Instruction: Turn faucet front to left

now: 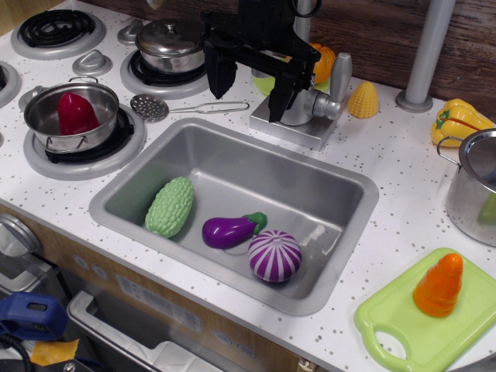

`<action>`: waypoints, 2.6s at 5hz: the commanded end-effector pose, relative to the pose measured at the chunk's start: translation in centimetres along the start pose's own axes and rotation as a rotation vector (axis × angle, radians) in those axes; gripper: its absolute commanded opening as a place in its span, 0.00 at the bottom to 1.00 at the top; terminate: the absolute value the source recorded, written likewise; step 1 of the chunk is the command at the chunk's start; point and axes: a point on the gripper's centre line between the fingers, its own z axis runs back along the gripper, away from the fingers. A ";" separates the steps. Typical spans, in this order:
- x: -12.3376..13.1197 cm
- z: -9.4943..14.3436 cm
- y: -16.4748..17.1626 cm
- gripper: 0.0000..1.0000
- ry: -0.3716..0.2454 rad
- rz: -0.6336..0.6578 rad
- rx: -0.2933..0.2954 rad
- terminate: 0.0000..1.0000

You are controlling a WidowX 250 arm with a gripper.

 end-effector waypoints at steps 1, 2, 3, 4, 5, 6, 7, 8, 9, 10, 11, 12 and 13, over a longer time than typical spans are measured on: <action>0.0 0.0 0.0 1.00 0.000 0.000 0.000 0.00; 0.2 1.0 -0.8 1.00 -0.052 0.035 -0.031 0.00; 0.5 2.3 -1.9 1.00 -0.109 0.075 -0.049 0.00; 1.0 3.3 -2.8 1.00 -0.161 0.075 -0.054 0.00; 1.7 3.6 -3.7 1.00 -0.210 0.063 -0.064 0.00; 2.9 3.5 -4.2 1.00 -0.269 0.022 -0.054 0.00; 4.2 3.5 -3.7 1.00 -0.277 -0.039 -0.060 0.00; 5.1 3.8 -3.0 1.00 -0.287 -0.084 -0.025 0.00; 5.5 3.3 -1.6 1.00 -0.271 -0.111 -0.044 0.00; 5.3 2.8 0.0 1.00 -0.283 -0.125 -0.006 0.00; 4.9 1.9 1.4 1.00 -0.293 -0.152 0.013 0.00; 4.8 1.3 2.6 1.00 -0.323 -0.175 0.049 0.00; 5.1 1.1 3.8 1.00 -0.346 -0.205 0.066 0.00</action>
